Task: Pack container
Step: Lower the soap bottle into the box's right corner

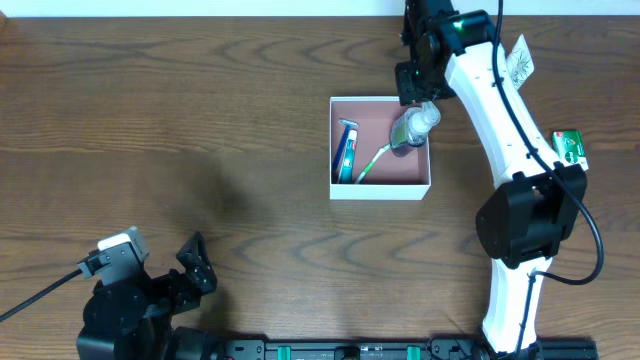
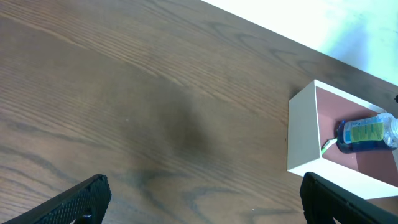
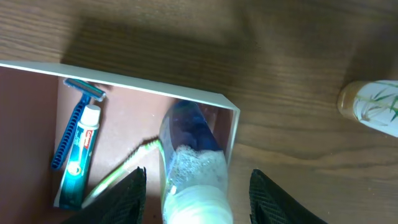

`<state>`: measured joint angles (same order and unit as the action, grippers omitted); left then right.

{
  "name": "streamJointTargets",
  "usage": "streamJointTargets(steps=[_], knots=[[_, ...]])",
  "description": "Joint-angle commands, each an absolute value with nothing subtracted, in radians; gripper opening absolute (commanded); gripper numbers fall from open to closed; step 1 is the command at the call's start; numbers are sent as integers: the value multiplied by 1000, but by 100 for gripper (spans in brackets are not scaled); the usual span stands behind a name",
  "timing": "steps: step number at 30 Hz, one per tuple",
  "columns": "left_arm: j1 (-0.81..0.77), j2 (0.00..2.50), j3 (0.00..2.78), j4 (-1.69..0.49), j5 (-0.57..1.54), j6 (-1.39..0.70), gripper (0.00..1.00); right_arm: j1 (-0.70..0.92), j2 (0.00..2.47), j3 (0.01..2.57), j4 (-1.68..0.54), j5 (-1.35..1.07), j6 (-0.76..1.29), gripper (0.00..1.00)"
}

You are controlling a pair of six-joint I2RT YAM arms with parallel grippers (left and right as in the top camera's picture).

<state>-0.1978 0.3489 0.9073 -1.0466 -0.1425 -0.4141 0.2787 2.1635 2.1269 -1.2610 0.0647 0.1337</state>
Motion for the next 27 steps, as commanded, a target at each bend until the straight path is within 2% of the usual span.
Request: streamJointTargets(steps=[1,9,16,27], knots=[[-194,345,907,-1046,-159,-404,98,271,2167,2144,-1264,76,141,53],[-194,345,907,-1046,-159,-404,98,267,2117,2167,-1315,78,117,54],[-194,345,907,-1046,-159,-404,98,266,2088,2164,-1449,78,96,56],[-194,345,907,-1046,-159,-404,98,266,2091,2154,-1465,38,96,56]])
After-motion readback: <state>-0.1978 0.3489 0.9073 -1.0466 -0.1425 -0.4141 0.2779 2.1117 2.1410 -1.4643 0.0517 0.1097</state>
